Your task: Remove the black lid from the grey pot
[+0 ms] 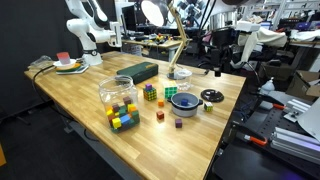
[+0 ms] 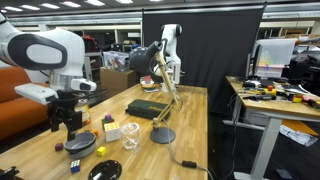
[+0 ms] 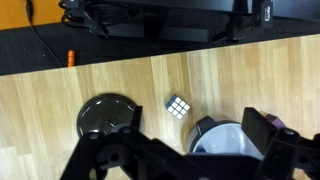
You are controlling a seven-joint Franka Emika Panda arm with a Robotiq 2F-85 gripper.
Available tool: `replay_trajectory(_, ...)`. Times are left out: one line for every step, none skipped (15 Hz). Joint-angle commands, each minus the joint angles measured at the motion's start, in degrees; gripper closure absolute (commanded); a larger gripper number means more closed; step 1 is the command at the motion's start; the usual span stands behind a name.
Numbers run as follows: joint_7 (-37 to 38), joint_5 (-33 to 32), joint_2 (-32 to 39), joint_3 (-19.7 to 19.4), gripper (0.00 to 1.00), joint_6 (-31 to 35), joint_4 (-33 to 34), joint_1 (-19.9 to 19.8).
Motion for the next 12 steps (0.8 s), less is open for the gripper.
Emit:
replay_trajectory(-5.58, -1.54, -3.15, 1.09, 0.00, -2.49, -0.04, 1.51)
replay_trajectory(-6.81, -1.46, -4.07, 1.26, 0.00, -2.84, -0.37, 2.06)
replay_trajectory(-7.78, -1.46, -4.57, 1.33, 0.00, -3.43, -0.30, 2.47)
replay_trajectory(-8.66, -1.50, -4.90, 1.32, 0.00, -3.99, -0.01, 2.73)
replay_trajectory(-9.36, -1.41, -5.14, 1.21, 0.00, -4.58, 0.15, 2.89)
replay_trajectory(-10.02, -1.19, -5.53, 1.08, 0.00, -4.94, 0.10, 3.02)
replay_trajectory(-10.95, -0.71, -5.90, 0.89, 0.00, -5.55, 0.13, 3.17)
replay_trajectory(-11.33, -0.47, -6.27, 0.80, 0.00, -6.00, 0.12, 3.20)
replay_trajectory(-9.45, -0.59, -4.94, 1.24, 0.00, -4.04, 0.14, 3.06)
replay_trajectory(-9.55, -0.59, -5.05, 1.22, 0.00, -4.08, 0.14, 3.07)
replay_trajectory(-9.54, -0.58, -5.01, 1.23, 0.00, -4.07, 0.14, 3.07)
replay_trajectory(-9.54, -0.58, -4.95, 1.23, 0.00, -4.06, 0.14, 3.07)
